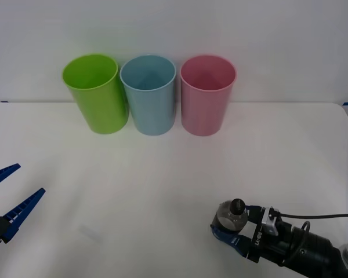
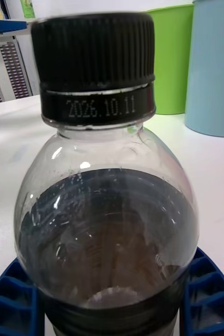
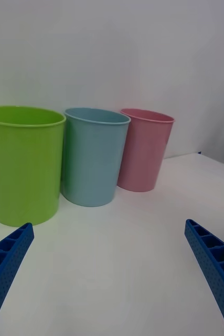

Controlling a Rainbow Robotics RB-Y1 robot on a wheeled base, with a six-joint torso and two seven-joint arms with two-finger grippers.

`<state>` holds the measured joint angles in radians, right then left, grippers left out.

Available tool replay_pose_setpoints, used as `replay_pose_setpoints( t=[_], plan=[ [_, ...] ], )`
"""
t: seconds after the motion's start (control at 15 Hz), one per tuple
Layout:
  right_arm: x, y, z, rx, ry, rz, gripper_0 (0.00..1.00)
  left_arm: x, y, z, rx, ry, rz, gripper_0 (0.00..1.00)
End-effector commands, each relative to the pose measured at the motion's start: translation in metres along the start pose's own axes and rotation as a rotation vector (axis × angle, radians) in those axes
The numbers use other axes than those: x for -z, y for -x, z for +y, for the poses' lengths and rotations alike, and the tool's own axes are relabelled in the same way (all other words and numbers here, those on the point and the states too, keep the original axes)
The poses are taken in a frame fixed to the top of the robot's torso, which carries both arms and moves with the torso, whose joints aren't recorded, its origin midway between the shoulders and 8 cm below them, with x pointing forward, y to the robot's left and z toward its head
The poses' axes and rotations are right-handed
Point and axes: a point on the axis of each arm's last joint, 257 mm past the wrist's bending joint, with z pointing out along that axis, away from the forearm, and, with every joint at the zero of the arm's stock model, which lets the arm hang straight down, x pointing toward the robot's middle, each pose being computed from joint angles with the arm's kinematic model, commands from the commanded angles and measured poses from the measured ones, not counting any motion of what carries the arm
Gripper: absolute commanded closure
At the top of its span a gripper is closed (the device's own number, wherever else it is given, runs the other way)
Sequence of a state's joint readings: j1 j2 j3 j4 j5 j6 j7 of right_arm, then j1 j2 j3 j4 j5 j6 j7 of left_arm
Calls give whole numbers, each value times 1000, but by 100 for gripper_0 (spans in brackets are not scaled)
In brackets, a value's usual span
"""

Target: Grasp the object on the table and drop it into the matching bin: aluminum can to the light blue bin, PET bottle to the pink bin.

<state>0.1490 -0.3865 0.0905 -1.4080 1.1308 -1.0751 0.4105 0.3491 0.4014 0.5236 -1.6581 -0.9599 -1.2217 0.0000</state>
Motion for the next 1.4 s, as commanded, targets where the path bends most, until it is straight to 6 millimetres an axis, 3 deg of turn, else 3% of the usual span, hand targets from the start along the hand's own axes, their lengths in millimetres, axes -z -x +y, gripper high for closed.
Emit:
replay_pose_setpoints(
  t=[0.07,0.33,0.67,1.4],
  plan=[
    [0,1,-2,2,-3,-2,100,0,0,0,0,0,0,0],
    [3,9,-10,12,-18,-13,100,0,0,0,0,0,0,0],
    [5,44,-23,39,-37,-58,100,0,0,0,0,0,0,0],
    [12,176,-61,-127,-162,-215,100,0,0,0,0,0,0,0]
  ],
)
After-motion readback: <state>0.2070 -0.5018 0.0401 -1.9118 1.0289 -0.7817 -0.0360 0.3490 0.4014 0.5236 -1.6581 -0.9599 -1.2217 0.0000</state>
